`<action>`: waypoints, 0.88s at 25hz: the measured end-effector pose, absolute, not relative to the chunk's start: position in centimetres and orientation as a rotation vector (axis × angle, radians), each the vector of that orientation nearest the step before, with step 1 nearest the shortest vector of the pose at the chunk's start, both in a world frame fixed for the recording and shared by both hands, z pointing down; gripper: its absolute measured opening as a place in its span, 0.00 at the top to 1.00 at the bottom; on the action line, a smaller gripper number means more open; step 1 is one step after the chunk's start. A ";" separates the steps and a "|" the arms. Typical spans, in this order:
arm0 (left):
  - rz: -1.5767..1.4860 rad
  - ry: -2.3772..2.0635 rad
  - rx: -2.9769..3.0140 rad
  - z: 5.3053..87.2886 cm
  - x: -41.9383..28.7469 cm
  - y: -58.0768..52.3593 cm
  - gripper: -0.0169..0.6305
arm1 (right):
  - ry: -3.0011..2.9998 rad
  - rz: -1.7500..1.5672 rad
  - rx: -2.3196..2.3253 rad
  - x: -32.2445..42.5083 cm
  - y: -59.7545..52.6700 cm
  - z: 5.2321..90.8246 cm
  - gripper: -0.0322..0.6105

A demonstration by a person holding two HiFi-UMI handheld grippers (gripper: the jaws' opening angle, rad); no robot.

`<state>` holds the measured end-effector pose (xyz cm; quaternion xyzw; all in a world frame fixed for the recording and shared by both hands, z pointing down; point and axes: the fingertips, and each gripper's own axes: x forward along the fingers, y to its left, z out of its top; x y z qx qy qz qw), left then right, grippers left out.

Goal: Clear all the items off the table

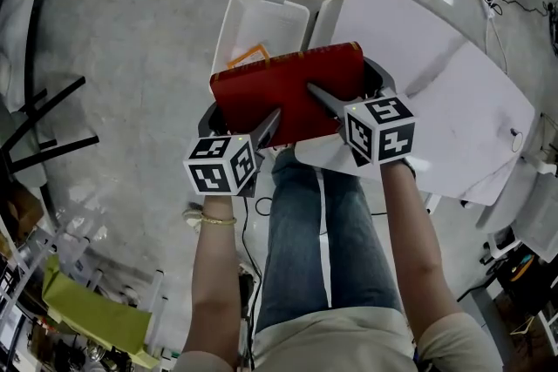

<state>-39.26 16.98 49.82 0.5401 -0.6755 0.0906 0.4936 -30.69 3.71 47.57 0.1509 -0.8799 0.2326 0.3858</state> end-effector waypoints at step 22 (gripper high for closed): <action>0.180 -1.722 1.190 53.9 -47.7 20.1 0.21 | -2.231 0.550 0.226 -40.7 5.9 52.1 0.21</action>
